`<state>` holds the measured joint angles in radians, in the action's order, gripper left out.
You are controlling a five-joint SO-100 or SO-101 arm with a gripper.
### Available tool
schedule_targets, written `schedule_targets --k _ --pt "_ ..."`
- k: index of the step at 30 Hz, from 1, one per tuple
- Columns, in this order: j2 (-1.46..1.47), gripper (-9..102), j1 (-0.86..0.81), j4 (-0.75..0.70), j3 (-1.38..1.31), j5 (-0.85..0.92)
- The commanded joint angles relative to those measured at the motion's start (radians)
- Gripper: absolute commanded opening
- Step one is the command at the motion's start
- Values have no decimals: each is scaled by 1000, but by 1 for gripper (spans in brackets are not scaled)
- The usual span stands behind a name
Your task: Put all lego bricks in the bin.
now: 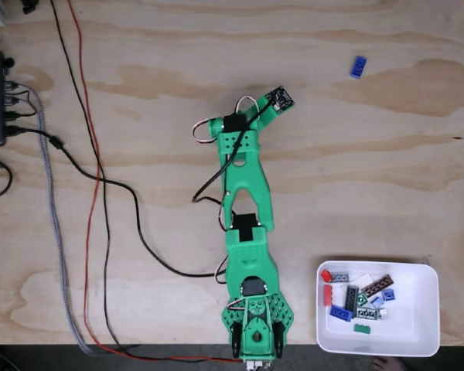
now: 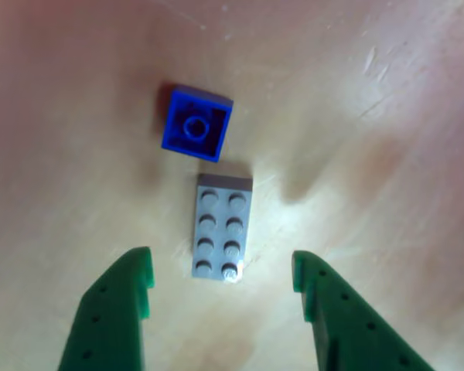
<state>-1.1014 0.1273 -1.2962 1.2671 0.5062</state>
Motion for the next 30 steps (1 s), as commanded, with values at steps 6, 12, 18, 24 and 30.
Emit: schedule_targets --k 6,12,18,24,30 --pt "66 0 -2 37 -97 40" --pt "-232 0 -17 77 97 23" --pt "-873 0 -314 -483 -78 281" --pt "-919 0 -999 -261 241 804" --pt "-850 0 -1362 -103 437 1060"
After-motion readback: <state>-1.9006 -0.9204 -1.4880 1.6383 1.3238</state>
